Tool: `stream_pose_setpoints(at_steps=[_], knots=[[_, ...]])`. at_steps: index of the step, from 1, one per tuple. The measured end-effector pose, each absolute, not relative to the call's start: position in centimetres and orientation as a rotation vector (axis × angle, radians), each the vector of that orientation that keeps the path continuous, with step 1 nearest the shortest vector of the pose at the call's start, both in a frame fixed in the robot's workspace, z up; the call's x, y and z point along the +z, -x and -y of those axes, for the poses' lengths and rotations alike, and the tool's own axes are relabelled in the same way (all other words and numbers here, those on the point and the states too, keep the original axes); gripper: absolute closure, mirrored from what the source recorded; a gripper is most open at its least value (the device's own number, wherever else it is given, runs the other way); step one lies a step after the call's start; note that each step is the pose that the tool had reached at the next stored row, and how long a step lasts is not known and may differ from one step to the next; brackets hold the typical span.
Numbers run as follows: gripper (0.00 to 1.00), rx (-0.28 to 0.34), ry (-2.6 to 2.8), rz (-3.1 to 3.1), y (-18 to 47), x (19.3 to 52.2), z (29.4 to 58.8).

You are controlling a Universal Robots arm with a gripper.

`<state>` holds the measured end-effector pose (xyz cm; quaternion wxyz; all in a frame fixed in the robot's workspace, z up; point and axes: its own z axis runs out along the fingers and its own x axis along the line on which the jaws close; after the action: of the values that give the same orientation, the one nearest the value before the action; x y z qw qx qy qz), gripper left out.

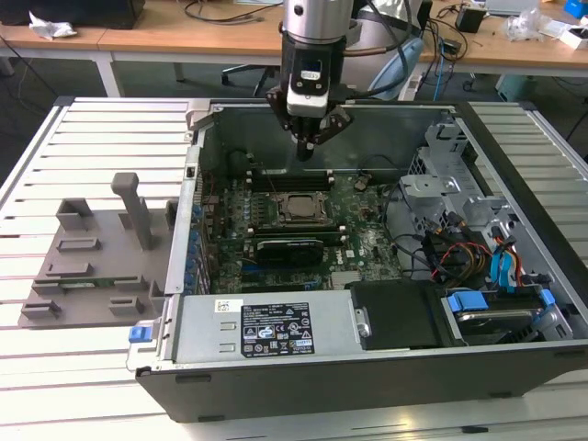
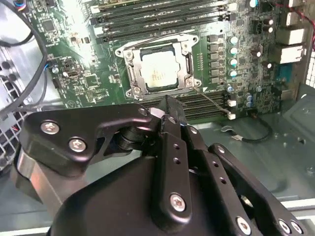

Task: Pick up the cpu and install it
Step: 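Install the first cpu locking lever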

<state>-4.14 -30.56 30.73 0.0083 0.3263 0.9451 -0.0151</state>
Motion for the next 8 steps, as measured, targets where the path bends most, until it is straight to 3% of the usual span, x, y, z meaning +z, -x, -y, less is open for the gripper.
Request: stream_pose_setpoints(at_steps=[8], knots=[[0.89,-0.046,-0.833,-3.01,4.14,30.73,30.56]])
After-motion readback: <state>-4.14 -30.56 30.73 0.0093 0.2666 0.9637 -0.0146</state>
